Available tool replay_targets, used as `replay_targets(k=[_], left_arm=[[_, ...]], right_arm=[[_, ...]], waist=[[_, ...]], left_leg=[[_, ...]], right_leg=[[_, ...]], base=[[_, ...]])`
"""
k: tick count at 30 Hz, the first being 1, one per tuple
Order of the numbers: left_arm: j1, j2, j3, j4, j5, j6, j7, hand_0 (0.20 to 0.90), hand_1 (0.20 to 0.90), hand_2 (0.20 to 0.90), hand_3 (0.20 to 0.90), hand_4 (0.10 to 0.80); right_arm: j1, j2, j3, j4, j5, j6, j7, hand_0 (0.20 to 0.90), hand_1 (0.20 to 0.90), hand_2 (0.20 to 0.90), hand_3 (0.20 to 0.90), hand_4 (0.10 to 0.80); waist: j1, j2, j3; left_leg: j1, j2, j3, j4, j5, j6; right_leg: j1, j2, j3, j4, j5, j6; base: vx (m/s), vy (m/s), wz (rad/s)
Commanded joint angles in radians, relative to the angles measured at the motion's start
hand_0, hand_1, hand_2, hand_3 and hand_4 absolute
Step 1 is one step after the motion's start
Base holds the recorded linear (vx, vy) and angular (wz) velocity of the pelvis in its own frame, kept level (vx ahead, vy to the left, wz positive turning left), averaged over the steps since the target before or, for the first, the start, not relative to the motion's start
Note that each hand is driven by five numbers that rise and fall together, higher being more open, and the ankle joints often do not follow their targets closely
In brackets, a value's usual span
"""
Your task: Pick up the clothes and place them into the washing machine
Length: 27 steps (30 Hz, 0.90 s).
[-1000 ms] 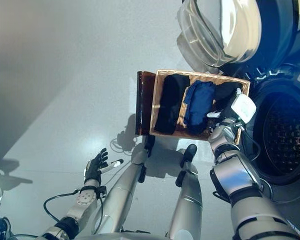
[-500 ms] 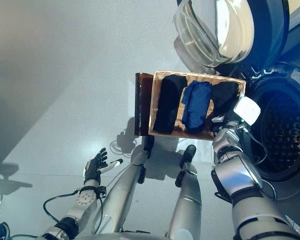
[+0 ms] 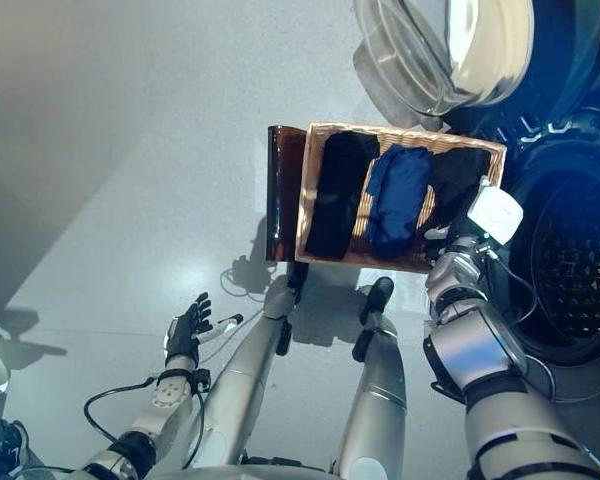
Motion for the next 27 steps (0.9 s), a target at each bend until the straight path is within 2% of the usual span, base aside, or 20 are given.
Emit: replay_targets(k=[1,4,5,6,7,9,10,20,27], left_arm=[[0.072,0.029,0.036,-0.016,-0.004,-0.039,0.035,0.9,0.9,0.9,0.9,0.8],[0.079,0.036,0.034,-0.044,-0.003,-0.044,0.033,0.9,0.9,0.9,0.9,0.8],[0.079,0.038,0.033,-0.052,-0.005,-0.045,0.028,0.9,0.9,0.9,0.9,0.8],[0.082,0.039,0.03,-0.062,-0.007,-0.047,0.029,0.9,0.9,0.9,0.9,0.8],[0.082,0.041,0.028,-0.077,-0.007,-0.048,0.029,0.9,0.9,0.9,0.9,0.8],[0.078,0.043,0.025,-0.088,-0.006,-0.05,0.03,0.9,0.9,0.9,0.9,0.8],[0.076,0.042,0.025,-0.088,-0.006,-0.05,0.029,0.9,0.9,0.9,0.9,0.8],[0.067,0.032,0.039,-0.04,0.0,-0.048,0.035,0.9,0.9,0.9,0.9,0.8],[0.096,0.044,0.054,-0.047,0.0,-0.039,0.014,0.9,0.9,0.9,0.9,0.8]], right_arm=[[-0.028,-0.146,0.052,0.015,0.003,0.004,-0.035,0.9,0.9,0.9,0.9,0.8],[-0.041,-0.159,0.058,0.024,0.003,0.006,-0.032,0.9,0.9,0.9,0.9,0.8],[-0.043,-0.161,0.064,0.03,-0.001,0.007,-0.029,0.801,0.801,0.801,0.801,0.729],[-0.049,-0.164,0.065,0.03,-0.002,0.007,-0.028,0.656,0.656,0.656,0.656,0.625],[-0.053,-0.165,0.069,0.029,-0.002,0.007,-0.029,0.464,0.464,0.464,0.464,0.488],[-0.057,-0.161,0.076,0.026,-0.009,0.01,-0.03,0.266,0.266,0.266,0.266,0.347],[-0.058,-0.159,0.076,0.025,-0.009,0.011,-0.028,0.2,0.2,0.2,0.2,0.3],[-0.032,-0.115,0.061,0.023,-0.016,0.017,-0.023,0.2,0.2,0.2,0.2,0.3],[0.001,-0.154,0.007,0.02,0.025,0.015,-0.024,0.2,0.2,0.2,0.2,0.3]], waist=[[0.019,0.055,-0.032],[0.027,0.065,-0.033],[0.032,0.068,-0.032],[0.036,0.071,-0.033],[0.037,0.073,-0.033],[0.041,0.077,-0.032],[0.042,0.078,-0.031],[0.048,0.079,-0.033],[0.052,0.075,-0.042]], left_leg=[[-0.072,0.003,-0.005,0.141,-0.118,-0.075],[-0.093,0.001,-0.001,0.154,-0.121,-0.072],[-0.098,0.0,-0.003,0.157,-0.121,-0.07],[-0.103,-0.002,-0.003,0.158,-0.12,-0.069],[-0.106,-0.003,-0.003,0.157,-0.12,-0.068],[-0.111,-0.005,-0.004,0.15,-0.117,-0.066],[-0.113,-0.005,-0.004,0.151,-0.116,-0.066],[-0.098,-0.014,-0.01,0.153,-0.112,-0.062],[-0.001,-0.015,-0.017,0.081,-0.085,-0.068]], right_leg=[[-0.003,0.024,-0.003,0.073,-0.033,-0.035],[-0.023,0.018,-0.002,0.095,-0.042,-0.036],[-0.029,0.018,-0.003,0.102,-0.046,-0.036],[-0.035,0.017,0.0,0.107,-0.047,-0.037],[-0.039,0.015,0.0,0.108,-0.048,-0.037],[-0.048,0.014,0.002,0.112,-0.051,-0.038],[-0.05,0.013,0.002,0.113,-0.053,-0.038],[-0.039,0.011,-0.004,0.13,-0.061,-0.044],[0.069,0.013,-0.023,0.048,-0.035,-0.038]], base=[[0.0,0.0,0.0],[0.001,0.008,0.01],[0.006,0.025,0.03],[0.0,0.0,0.0],[0.0,0.0,0.0],[0.0,0.0,0.0],[0.0,0.0,0.0],[-0.003,0.001,0.03],[0.008,-0.003,0.02]])
